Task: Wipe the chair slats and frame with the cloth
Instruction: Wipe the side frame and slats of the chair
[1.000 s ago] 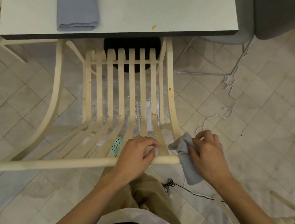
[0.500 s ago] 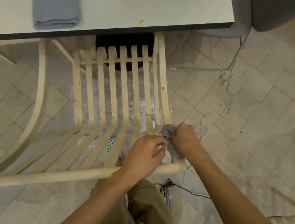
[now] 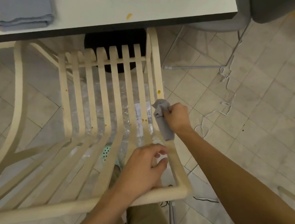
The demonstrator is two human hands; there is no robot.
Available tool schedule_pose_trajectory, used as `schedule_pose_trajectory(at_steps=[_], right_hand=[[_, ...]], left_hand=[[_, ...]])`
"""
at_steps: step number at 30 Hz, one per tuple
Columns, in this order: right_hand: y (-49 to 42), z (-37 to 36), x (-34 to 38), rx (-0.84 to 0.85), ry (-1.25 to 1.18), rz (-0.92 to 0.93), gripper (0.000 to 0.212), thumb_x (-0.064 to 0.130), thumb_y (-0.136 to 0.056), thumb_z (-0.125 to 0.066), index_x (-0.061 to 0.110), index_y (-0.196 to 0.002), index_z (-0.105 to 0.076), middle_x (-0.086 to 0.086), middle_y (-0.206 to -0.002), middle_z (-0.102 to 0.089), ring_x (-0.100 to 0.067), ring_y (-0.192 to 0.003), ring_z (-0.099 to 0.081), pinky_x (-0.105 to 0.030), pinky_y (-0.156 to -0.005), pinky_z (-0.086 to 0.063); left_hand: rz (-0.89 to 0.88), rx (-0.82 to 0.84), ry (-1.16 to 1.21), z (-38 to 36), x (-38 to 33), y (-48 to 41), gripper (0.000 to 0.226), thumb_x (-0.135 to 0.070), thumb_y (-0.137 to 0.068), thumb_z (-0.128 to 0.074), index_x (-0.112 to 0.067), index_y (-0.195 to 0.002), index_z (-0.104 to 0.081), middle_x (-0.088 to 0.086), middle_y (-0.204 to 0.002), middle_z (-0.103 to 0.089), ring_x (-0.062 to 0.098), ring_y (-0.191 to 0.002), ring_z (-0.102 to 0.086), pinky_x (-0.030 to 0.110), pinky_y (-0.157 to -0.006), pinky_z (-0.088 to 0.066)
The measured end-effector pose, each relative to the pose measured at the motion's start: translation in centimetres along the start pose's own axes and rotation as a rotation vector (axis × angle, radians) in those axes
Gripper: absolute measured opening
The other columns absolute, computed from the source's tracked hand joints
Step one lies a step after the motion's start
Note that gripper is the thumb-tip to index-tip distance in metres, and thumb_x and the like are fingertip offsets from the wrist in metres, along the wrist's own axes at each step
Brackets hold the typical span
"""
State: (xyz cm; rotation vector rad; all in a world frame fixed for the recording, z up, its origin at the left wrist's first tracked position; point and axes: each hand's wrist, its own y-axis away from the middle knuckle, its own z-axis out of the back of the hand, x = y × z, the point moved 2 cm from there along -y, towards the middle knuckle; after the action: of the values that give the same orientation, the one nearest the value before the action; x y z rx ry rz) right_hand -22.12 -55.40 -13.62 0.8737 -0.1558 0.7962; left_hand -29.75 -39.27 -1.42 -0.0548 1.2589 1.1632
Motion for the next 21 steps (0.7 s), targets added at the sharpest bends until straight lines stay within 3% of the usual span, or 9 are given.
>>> schedule_pose_trajectory(at_steps=[5, 7, 11, 17, 19, 21], right_hand=[[-2.6, 0.2, 0.3, -0.041, -0.071, 0.050, 0.048, 0.015, -0.091, -0.060, 0.012, -0.048, -0.037, -0.003, -0.049, -0.030, -0.010, -0.044, -0.031, -0.013, -0.037, -0.029], [-3.6, 0.3, 0.8, -0.051, -0.068, 0.072, 0.046, 0.012, -0.090, -0.061, 0.009, -0.049, -0.041, -0.003, -0.047, -0.028, -0.009, -0.044, -0.028, -0.011, -0.037, -0.030], [-5.6, 0.5, 1.8, -0.104, -0.113, 0.125, 0.033, 0.015, -0.090, -0.062, 0.006, -0.060, -0.052, -0.002, -0.047, -0.030, -0.008, -0.044, -0.030, -0.008, -0.039, -0.030], [-7.5, 0.7, 3.4, -0.131, -0.197, 0.166, 0.030, 0.017, -0.090, -0.063, 0.009, -0.063, -0.053, -0.005, -0.054, -0.034, -0.009, -0.048, -0.032, -0.011, -0.043, -0.031], [-6.5, 0.6, 2.9, -0.137, -0.200, 0.193, 0.037, 0.014, -0.090, -0.062, 0.009, -0.057, -0.048, -0.002, -0.051, -0.032, -0.008, -0.046, -0.030, -0.010, -0.039, -0.030], [-4.8, 0.3, 1.7, -0.129, -0.172, 0.222, 0.045, 0.011, -0.090, -0.061, 0.011, -0.051, -0.038, 0.000, -0.048, -0.026, -0.007, -0.045, -0.025, -0.013, -0.038, -0.027]], left_hand=[[0.167, 0.166, -0.033, 0.2, 0.8, -5.7, 0.048, -0.034, -0.092, -0.057, -0.016, -0.136, -0.051, 0.001, -0.128, -0.059, 0.015, -0.110, -0.060, 0.026, -0.090, -0.047], [0.184, 0.238, -0.092, -0.1, 0.7, -7.1, 0.045, -0.036, -0.091, -0.057, -0.014, -0.130, -0.055, 0.002, -0.114, -0.061, 0.021, -0.107, -0.061, 0.033, -0.087, -0.049], [0.169, 0.253, -0.143, -1.1, 0.6, -8.0, 0.030, -0.038, -0.089, -0.060, -0.010, -0.097, -0.065, 0.007, -0.097, -0.063, 0.022, -0.087, -0.061, 0.034, -0.070, -0.049], [0.086, 0.246, -0.216, -2.3, 0.6, -7.2, 0.028, -0.036, -0.088, -0.060, -0.009, -0.095, -0.062, 0.007, -0.095, -0.060, 0.023, -0.088, -0.057, 0.034, -0.070, -0.048], [0.099, 0.270, -0.177, -1.9, 1.0, -7.5, 0.028, -0.038, -0.088, -0.059, -0.012, -0.100, -0.063, 0.004, -0.097, -0.061, 0.022, -0.089, -0.058, 0.032, -0.069, -0.048], [0.119, 0.272, -0.115, -0.8, 1.5, -8.1, 0.030, -0.037, -0.088, -0.057, -0.015, -0.107, -0.065, 0.000, -0.100, -0.063, 0.022, -0.098, -0.061, 0.034, -0.077, -0.051]])
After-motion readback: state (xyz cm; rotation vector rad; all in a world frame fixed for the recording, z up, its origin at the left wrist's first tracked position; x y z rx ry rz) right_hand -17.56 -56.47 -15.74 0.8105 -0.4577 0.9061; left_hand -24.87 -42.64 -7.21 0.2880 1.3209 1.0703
